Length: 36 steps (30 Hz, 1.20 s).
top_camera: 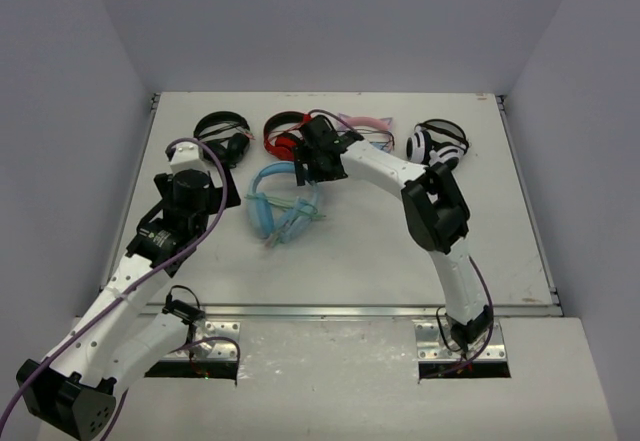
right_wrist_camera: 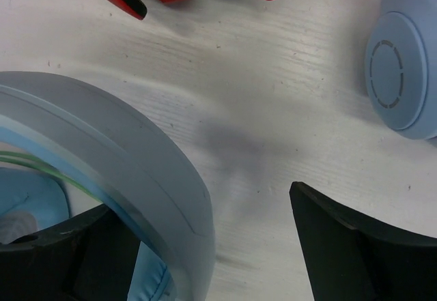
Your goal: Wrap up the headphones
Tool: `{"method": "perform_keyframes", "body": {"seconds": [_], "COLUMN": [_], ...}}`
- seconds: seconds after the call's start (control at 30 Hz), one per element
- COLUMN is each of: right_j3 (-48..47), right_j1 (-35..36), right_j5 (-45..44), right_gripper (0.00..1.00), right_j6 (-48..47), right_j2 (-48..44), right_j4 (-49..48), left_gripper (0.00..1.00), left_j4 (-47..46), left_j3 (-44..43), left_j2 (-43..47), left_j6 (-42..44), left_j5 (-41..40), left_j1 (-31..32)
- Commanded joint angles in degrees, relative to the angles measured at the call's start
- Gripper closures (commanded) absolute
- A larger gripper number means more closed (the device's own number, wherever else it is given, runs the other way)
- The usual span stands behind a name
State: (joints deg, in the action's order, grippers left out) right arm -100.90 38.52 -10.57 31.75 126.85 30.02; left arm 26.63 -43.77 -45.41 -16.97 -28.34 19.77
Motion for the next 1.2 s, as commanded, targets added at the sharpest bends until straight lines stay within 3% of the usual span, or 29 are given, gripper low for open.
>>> {"method": "perform_keyframes", "body": {"seconds": [0.0, 0.07, 0.17, 0.4, 0.6, 0.77, 0.97, 1.17], "right_j3": [-3.6, -4.5, -4.9, -9.1, -2.1, 15.4, 29.7, 38.4], "right_j1": [-1.3, -1.4, -1.4, -3.0, -3.2, -3.2, -3.2, -3.2], "right_j5": [2.0, 3.4, 4.9, 7.1, 4.8, -2.4, -13.0, -15.9], "right_gripper": [0.16, 0.16, 0.01, 0.01, 0.01, 0.01, 0.01, 0.01], "right_j6": [-2.3, -2.7, -3.2, -5.9, -11.3, -13.1, -13.8, -12.9], "right_j2": [-4.9, -6.3, -8.7, -11.6, -21.7, -44.9, -65.2, -88.1], "right_j4": [0.1, 0.8, 1.1, 5.6, 8.5, 9.3, 18.4, 24.3], "left_gripper": [0.00, 0.00, 0.00, 0.00, 0.00, 0.00, 0.00, 0.00], "left_j4": [-2.2, -2.1, -1.5, 0.4, 3.5, 6.8, 10.8, 15.1], "left_j3": [0.2, 0.2, -0.2, -1.5, -2.8, -4.8, -8.2, -9.0], "left_j2": [0.6, 0.6, 0.3, -0.3, 2.1, 4.6, 7.4, 10.0], "left_j6": [0.2, -0.1, -0.9, -3.8, -8.5, -10.6, -12.8, -16.5], "left_j5": [-0.2, -0.8, -3.1, -5.6, -14.4, -21.4, -27.0, -29.1], "left_j1": [-0.5, -0.5, -0.7, -3.9, -6.7, -7.5, -7.5, -7.5]}}
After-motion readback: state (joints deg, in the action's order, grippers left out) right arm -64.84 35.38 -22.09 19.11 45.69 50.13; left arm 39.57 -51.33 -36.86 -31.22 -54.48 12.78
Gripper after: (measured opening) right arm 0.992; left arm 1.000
